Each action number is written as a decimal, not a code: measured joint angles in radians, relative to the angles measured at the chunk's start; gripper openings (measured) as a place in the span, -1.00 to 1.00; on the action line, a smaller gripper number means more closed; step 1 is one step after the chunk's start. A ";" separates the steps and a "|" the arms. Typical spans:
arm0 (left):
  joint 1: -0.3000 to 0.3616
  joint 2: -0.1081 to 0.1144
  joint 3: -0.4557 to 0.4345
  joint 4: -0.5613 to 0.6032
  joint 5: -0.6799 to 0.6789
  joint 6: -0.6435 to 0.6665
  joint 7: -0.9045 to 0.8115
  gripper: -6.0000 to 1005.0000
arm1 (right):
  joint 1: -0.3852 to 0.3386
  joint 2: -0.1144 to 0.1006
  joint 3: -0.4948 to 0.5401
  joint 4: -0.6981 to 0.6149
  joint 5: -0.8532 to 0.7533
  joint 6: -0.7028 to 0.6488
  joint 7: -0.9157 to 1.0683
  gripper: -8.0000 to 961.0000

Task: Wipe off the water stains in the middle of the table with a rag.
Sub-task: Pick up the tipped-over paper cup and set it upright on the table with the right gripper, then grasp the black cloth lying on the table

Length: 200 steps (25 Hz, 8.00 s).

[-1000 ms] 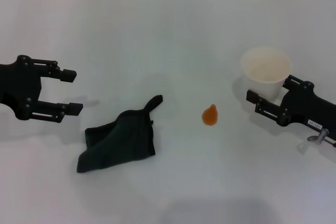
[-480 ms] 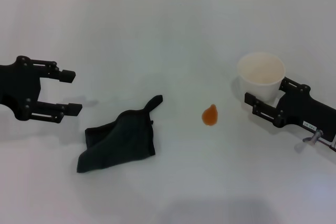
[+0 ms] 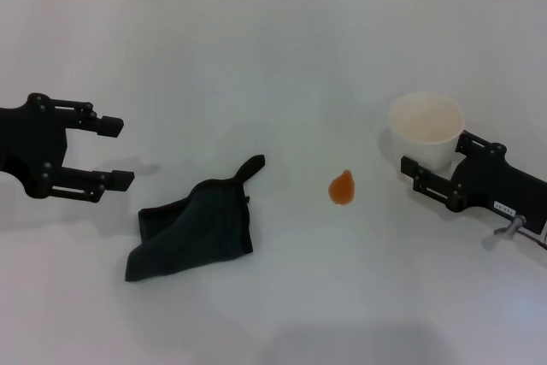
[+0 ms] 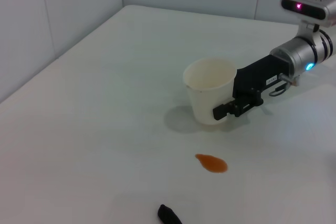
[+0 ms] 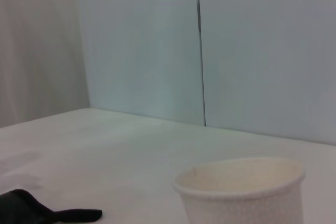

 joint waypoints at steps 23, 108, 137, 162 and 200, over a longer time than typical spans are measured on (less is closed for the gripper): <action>0.000 -0.003 0.000 -0.002 0.000 0.000 0.000 0.48 | -0.006 0.000 -0.003 0.000 -0.006 0.010 0.001 0.82; -0.069 -0.040 0.071 0.053 0.134 -0.028 -0.213 0.48 | 0.069 -0.118 0.147 -1.100 -0.923 -0.484 1.037 0.82; -0.183 -0.155 0.286 0.113 0.402 -0.107 -0.582 0.48 | 0.089 -0.118 0.110 -1.091 -0.942 -0.466 1.027 0.82; -0.186 -0.156 0.510 0.052 0.401 -0.235 -0.852 0.31 | 0.097 -0.103 0.108 -1.085 -0.942 -0.443 1.002 0.82; -0.226 -0.153 0.528 0.025 0.413 -0.298 -0.905 -0.83 | 0.108 -0.083 0.096 -1.084 -0.942 -0.410 0.988 0.82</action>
